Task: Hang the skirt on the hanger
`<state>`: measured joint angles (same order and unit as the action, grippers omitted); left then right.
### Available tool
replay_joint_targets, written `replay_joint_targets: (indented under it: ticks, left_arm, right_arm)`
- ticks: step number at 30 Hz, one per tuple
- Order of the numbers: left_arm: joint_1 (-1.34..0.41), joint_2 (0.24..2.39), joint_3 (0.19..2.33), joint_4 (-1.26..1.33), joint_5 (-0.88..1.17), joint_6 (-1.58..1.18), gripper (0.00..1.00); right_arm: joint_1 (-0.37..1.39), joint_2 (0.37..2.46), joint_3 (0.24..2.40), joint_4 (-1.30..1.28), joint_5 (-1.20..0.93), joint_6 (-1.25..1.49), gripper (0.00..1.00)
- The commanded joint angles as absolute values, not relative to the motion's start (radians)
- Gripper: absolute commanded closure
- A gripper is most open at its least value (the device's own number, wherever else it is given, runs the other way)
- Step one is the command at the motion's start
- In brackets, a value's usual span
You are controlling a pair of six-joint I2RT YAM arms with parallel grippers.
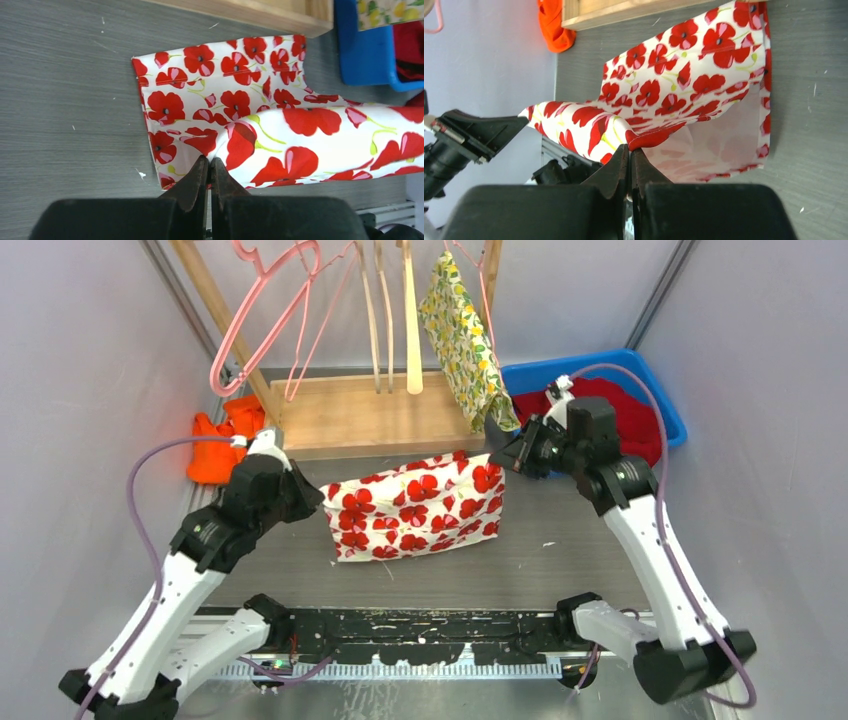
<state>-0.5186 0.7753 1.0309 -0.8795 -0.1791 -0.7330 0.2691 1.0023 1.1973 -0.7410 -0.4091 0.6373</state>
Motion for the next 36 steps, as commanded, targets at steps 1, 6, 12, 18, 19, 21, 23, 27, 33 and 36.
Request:
replay_joint_targets:
  ticks: [1,6,12,18,19,21,23,27,33,36]
  left_arm:
    - [-0.514,0.879,1.016,-0.732,-0.247,-0.703,0.96]
    - [-0.511,1.016,1.004,-0.643,-0.329,-0.694,0.95]
    - [-0.489,1.138,1.025,-0.583,-0.423,-0.682,0.78]
    - [-0.472,1.138,0.991,-0.622,-0.406,-0.678,0.63]
    - [-0.471,1.114,0.977,-0.633,-0.388,-0.68,0.57]
    - [-0.471,1.048,0.954,-0.674,-0.355,-0.692,0.55]
    - [-0.473,0.994,0.932,-0.725,-0.314,-0.698,0.47]
    - [-0.502,0.938,0.905,-0.85,-0.261,-0.724,0.48]
    - [-0.577,0.913,0.847,-0.953,-0.234,-0.823,0.51]
    - [-0.631,0.977,0.842,-0.988,-0.239,-0.882,0.55]
  right_arm:
    - [0.271,1.152,1.263,-0.585,-0.367,0.611,0.91]
    - [0.27,1.312,1.31,-0.506,-0.306,0.603,0.91]
    - [0.272,1.395,1.279,-0.466,-0.178,0.581,0.41]
    - [0.27,1.276,1.084,-0.51,-0.153,0.553,0.34]
    - [0.27,1.241,1.034,-0.516,-0.159,0.552,0.35]
    - [0.272,1.162,0.945,-0.546,-0.164,0.545,0.37]
    - [0.275,1.102,0.865,-0.579,-0.177,0.543,0.4]
    - [0.288,1.004,0.727,-0.602,-0.213,0.589,0.43]
    - [0.377,0.987,0.635,-0.567,-0.165,0.671,0.49]
    - [0.422,1.026,0.602,-0.528,-0.138,0.697,0.51]
